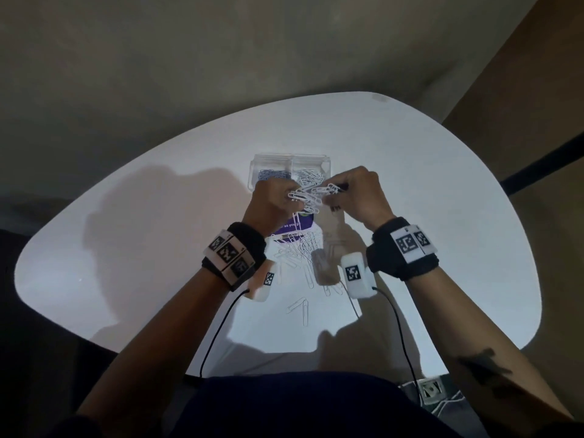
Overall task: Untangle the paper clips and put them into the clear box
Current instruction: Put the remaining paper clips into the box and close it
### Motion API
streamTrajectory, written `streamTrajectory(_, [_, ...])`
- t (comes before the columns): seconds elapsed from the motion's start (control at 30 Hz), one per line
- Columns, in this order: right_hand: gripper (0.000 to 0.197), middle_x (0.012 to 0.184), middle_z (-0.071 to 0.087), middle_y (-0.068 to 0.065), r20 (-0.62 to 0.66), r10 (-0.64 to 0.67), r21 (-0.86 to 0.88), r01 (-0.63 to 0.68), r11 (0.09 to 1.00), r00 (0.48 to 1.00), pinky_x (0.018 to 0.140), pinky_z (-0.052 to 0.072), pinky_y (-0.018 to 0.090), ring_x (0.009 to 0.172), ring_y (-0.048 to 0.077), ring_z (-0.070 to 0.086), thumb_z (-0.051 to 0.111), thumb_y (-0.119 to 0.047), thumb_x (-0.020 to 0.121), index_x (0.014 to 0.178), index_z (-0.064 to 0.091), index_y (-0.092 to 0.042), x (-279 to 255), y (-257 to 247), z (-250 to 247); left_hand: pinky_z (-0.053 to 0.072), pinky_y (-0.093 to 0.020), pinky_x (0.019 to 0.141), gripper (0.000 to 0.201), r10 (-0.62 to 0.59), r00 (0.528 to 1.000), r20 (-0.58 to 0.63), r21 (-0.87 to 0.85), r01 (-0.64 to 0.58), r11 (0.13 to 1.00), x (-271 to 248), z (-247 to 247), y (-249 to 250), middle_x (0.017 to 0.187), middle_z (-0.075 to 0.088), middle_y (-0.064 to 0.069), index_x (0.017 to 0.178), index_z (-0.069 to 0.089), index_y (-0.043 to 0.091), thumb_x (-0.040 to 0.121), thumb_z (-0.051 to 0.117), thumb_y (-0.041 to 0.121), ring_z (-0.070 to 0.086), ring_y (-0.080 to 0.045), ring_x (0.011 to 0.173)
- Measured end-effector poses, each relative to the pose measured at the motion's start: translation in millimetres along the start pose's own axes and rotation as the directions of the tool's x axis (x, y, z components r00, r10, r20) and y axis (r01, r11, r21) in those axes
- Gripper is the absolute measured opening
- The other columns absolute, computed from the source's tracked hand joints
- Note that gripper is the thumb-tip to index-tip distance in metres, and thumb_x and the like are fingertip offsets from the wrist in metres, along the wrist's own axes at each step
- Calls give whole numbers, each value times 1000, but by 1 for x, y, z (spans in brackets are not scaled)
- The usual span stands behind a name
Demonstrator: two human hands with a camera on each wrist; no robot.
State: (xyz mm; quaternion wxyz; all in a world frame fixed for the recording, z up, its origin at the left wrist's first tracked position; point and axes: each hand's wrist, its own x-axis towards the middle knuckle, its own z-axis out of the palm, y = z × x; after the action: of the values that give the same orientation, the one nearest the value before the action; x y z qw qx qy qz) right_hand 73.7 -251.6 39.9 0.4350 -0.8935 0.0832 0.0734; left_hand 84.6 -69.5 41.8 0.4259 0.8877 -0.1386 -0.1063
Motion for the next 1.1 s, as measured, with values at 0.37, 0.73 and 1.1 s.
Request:
streamTrajectory(0.37, [24, 92, 73, 18, -14, 109, -124, -110, 986, 994, 83, 59, 43, 91, 33, 69, 76, 2, 70, 92, 78, -6, 82, -19, 4, 40, -26, 94, 31, -229, 972, -54, 273, 235, 933, 91, 20, -8, 125, 62, -7, 114, 67, 10, 83, 70, 15, 55, -23, 116])
streamTrajectory(0.73, [37, 133, 61, 11, 93, 1, -202, 18, 979, 996, 103, 43, 29, 124, 25, 54, 49, 2, 89, 119, 69, -6, 77, -22, 4, 43, -35, 99, 30, -147, 988, 46, 311, 125, 942, 85, 15, 4, 129, 60, -14, 118, 64, 2, 89, 55, 5, 55, -29, 117])
streamTrajectory(1.1, [33, 109, 69, 9, -15, -52, -212, 48, 976, 999, 85, 39, 27, 108, 23, 53, 59, -4, 86, 117, 68, -13, 75, -3, 11, 46, -30, 73, 33, -80, 996, 44, 445, 52, 894, 50, 8, -24, 94, 68, -4, 101, 64, 13, 76, 74, 33, 62, -24, 87])
